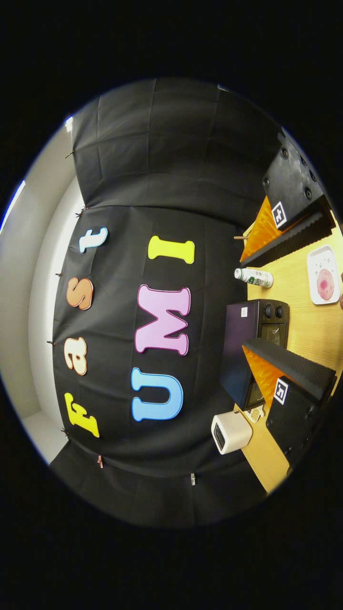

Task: Open the toaster oven, put the food inside, and close the toaster oven door.

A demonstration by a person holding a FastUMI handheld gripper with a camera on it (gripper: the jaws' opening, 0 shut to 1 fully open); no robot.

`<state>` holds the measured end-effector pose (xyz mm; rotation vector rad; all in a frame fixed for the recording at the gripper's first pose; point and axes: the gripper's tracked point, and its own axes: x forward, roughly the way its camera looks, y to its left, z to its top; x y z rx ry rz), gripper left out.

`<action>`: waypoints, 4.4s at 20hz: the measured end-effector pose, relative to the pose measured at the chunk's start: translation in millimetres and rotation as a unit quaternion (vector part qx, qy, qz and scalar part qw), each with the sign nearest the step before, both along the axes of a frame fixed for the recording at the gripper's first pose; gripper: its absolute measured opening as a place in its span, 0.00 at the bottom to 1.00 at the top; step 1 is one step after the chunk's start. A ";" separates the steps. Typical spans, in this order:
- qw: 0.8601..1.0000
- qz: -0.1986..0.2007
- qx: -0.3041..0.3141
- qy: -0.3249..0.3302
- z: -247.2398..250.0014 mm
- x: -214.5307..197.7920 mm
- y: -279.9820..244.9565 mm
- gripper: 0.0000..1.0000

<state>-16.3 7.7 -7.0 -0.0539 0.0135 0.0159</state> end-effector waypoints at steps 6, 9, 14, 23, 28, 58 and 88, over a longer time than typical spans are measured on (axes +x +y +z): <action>1.000 0.011 0.008 0.018 -15.6 22.0 16.1 0.98; 0.999 0.016 0.021 0.035 -28.0 38.5 29.5 0.98; 0.998 0.035 0.028 0.040 -39.3 73.5 64.6 0.98; 0.996 0.012 0.031 0.086 -105.9 147.0 124.2 0.98; 0.994 0.010 0.014 0.112 -146.8 175.2 147.2 0.98; 0.948 0.060 -0.032 0.310 -286.2 46.9 167.1 0.98; 0.877 -0.011 -0.002 0.481 -283.5 1.1 -157.3 0.99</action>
